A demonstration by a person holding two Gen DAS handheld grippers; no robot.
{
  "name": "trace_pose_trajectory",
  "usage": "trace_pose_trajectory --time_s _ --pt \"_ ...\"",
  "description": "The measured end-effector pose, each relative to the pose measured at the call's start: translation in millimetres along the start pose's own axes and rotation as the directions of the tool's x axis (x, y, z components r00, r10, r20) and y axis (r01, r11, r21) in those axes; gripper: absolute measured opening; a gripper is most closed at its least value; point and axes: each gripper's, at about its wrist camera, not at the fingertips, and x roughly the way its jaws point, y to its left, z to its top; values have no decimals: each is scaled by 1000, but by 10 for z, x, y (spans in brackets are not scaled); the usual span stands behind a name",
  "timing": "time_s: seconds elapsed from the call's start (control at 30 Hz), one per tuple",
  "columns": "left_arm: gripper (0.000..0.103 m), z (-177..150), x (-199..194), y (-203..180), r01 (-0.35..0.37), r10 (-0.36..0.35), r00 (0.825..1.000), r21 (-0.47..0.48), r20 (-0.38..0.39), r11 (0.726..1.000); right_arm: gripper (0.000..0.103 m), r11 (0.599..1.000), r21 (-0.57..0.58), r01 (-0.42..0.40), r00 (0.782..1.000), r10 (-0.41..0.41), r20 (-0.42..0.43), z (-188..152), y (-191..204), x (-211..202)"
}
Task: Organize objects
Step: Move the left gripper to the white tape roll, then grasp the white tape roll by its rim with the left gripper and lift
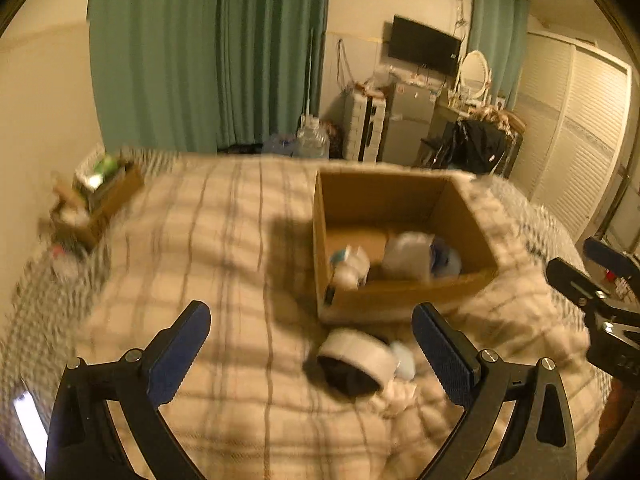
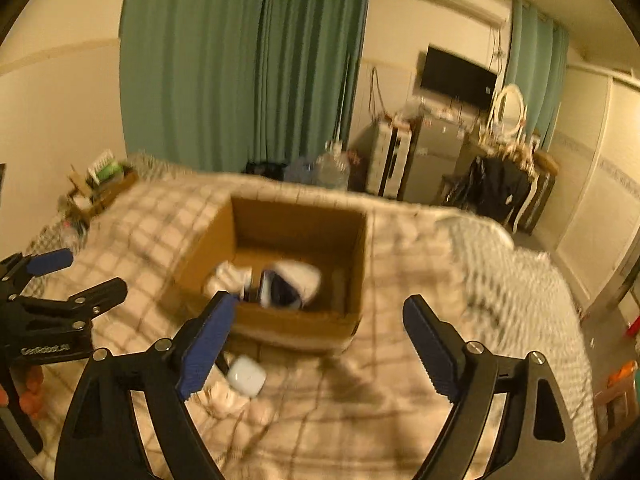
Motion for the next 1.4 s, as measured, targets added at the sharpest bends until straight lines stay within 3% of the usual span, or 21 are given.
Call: trace_pose_trajectory --time_s 0.13,0.3,0.6,0.77,0.87,0.93,1.07,1.17,1.4 --pt "103 -349 367 -57 -6 9 995 36 -101 999 86 999 10 -33 994 34 -108 -341 77 406" --pt "103 -494 647 -213 1 19 982 105 -186 994 86 1000 4 -24 976 24 -215 -582 59 725" --pt "103 -572 1056 -412 49 3 954 166 -300 985 86 999 47 -17 975 27 -219 -561 -31 700" --pt "102 -491 1174 -422 97 -52 954 139 -297 986 86 998 62 -19 973 32 -228 -556 -52 722" --pt "85 -492 1191 -416 142 -99 944 117 -314 983 86 998 66 -21 973 36 -229 -560 -55 726" --pt "81 -492 1131 -421 139 -98 950 121 -295 983 86 998 67 -20 973 35 -229 -557 -44 726" --pt "64 -453 935 -409 136 -105 963 113 -247 984 86 998 59 -17 973 30 -228 -561 -29 721" --pt "52 -432 869 -363 154 -128 963 91 -239 984 86 999 50 -10 973 21 -229 -567 -15 720" --pt "47 -479 885 -380 184 -153 949 90 -274 979 86 1000 29 2 973 5 -230 -582 21 712"
